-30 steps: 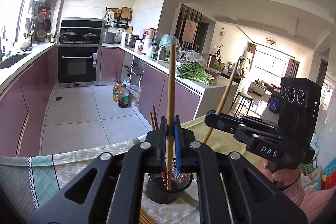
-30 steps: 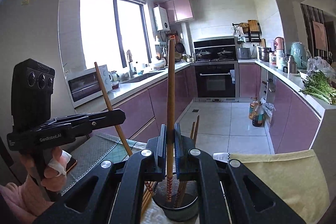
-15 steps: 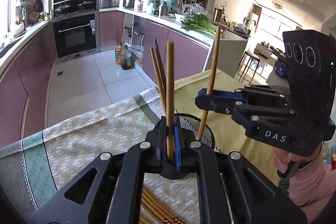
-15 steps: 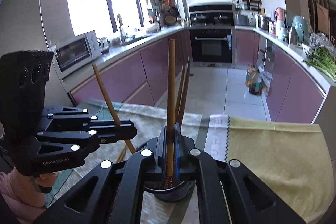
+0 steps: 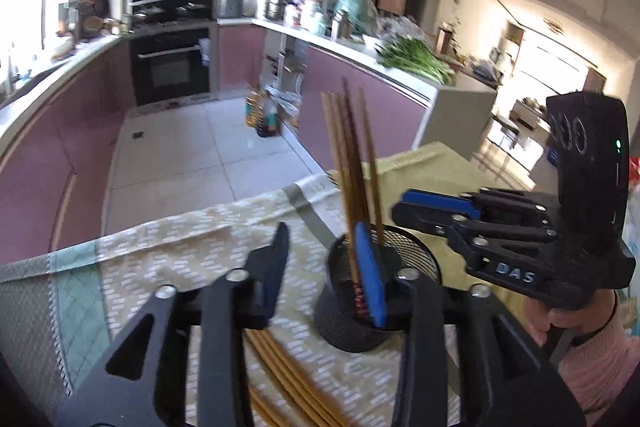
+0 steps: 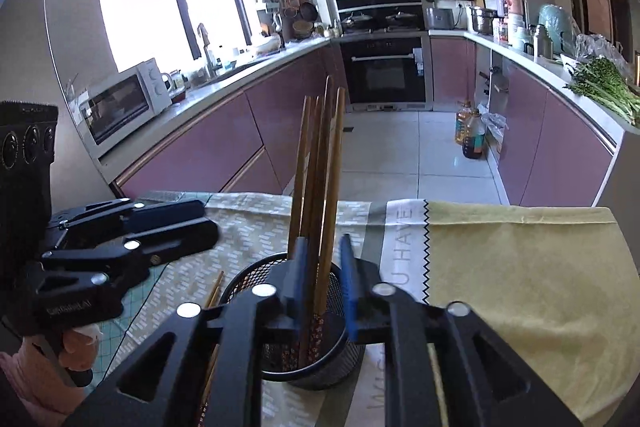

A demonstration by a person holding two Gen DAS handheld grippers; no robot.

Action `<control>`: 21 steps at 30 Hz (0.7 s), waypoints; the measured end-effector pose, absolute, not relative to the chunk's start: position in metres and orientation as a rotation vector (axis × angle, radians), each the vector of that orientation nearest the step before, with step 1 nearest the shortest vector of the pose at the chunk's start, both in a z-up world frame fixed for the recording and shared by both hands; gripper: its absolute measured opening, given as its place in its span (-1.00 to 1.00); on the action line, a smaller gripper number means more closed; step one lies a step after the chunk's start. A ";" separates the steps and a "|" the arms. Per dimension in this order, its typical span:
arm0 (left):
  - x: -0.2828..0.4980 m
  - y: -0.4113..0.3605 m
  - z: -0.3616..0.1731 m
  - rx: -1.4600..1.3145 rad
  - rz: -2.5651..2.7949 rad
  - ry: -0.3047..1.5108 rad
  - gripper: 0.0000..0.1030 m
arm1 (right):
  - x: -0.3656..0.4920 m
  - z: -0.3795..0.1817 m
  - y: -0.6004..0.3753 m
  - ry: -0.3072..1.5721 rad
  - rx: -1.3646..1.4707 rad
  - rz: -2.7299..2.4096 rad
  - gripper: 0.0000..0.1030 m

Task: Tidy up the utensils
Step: 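Open the left gripper to drop the chopstick and pull back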

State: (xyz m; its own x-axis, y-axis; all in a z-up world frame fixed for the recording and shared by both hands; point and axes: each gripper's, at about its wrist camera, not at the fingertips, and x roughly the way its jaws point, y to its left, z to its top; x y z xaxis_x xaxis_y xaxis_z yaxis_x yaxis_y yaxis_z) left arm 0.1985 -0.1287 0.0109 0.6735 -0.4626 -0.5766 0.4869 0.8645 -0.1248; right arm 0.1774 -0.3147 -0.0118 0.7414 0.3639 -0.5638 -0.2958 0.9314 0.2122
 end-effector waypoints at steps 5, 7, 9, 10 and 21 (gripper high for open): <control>0.167 -0.092 0.024 -0.018 -0.451 0.545 0.17 | 0.145 0.001 -0.313 0.543 0.095 0.386 -0.43; 0.153 -0.077 0.023 -0.025 -0.438 0.526 0.26 | 0.128 0.004 -0.307 0.517 0.083 0.432 -0.40; 0.143 -0.062 0.016 -0.044 -0.416 0.531 0.40 | 0.115 0.003 -0.300 0.506 0.077 0.476 -0.30; 0.139 -0.056 0.011 -0.050 -0.407 0.539 0.41 | 0.108 0.001 -0.294 0.507 0.072 0.507 -0.30; 0.137 -0.018 -0.069 -0.113 -0.301 0.761 0.40 | 0.108 -0.069 -0.243 0.748 0.041 0.560 -0.27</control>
